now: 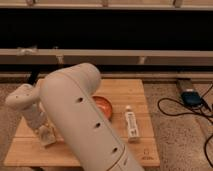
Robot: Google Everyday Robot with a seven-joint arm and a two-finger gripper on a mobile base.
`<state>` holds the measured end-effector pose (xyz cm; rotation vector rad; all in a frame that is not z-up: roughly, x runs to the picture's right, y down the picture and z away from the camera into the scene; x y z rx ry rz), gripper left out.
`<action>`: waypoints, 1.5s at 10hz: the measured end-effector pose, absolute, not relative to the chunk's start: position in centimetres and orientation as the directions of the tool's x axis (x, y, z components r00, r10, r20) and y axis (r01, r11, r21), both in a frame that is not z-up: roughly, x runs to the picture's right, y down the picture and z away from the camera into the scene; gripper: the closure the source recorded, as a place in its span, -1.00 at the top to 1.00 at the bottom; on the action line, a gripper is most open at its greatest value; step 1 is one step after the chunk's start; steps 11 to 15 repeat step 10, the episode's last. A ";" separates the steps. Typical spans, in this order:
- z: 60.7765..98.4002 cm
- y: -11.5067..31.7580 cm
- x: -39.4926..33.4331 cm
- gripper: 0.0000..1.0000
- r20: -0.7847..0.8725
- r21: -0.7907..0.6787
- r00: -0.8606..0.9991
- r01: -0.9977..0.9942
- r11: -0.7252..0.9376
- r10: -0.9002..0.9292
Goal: Wipe the white sponge on the table
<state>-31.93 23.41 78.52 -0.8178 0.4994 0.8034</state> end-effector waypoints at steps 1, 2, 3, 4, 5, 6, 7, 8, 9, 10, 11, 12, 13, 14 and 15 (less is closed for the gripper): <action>78.4 23.1 -31.6 0.47 -0.664 -0.441 0.596 -0.800 0.407 0.452; 78.4 22.5 -31.3 0.47 -0.656 -0.439 0.579 -0.814 0.380 0.483; 78.3 22.2 -31.1 0.47 -0.653 -0.438 0.570 -0.821 0.366 0.498; 78.3 21.9 -30.8 0.47 -0.647 -0.437 0.565 -0.825 0.358 0.512; 78.0 21.6 -30.8 0.47 -0.635 -0.441 0.560 -0.828 0.345 0.532; 77.8 21.3 -30.9 0.47 -0.624 -0.448 0.557 -0.830 0.334 0.547; 77.7 20.9 -30.8 0.47 -0.615 -0.452 0.552 -0.832 0.323 0.562; 77.6 20.6 -30.7 0.47 -0.603 -0.459 0.548 -0.833 0.310 0.579; 77.6 20.5 -30.7 0.47 -0.598 -0.462 0.548 -0.832 0.307 0.585; 77.5 20.5 -30.9 0.47 -0.598 -0.463 0.549 -0.831 0.307 0.584; 77.5 20.5 -30.9 0.47 -0.598 -0.463 0.549 -0.831 0.307 0.584; 77.5 20.5 -30.9 0.47 -0.598 -0.463 0.549 -0.831 0.307 0.584; 77.5 20.5 -30.9 0.47 -0.598 -0.463 0.549 -0.831 0.307 0.584; 77.5 20.5 -30.9 0.47 -0.598 -0.463 0.549 -0.831 0.307 0.584; 77.5 20.5 -30.9 0.47 -0.598 -0.463 0.549 -0.831 0.307 0.584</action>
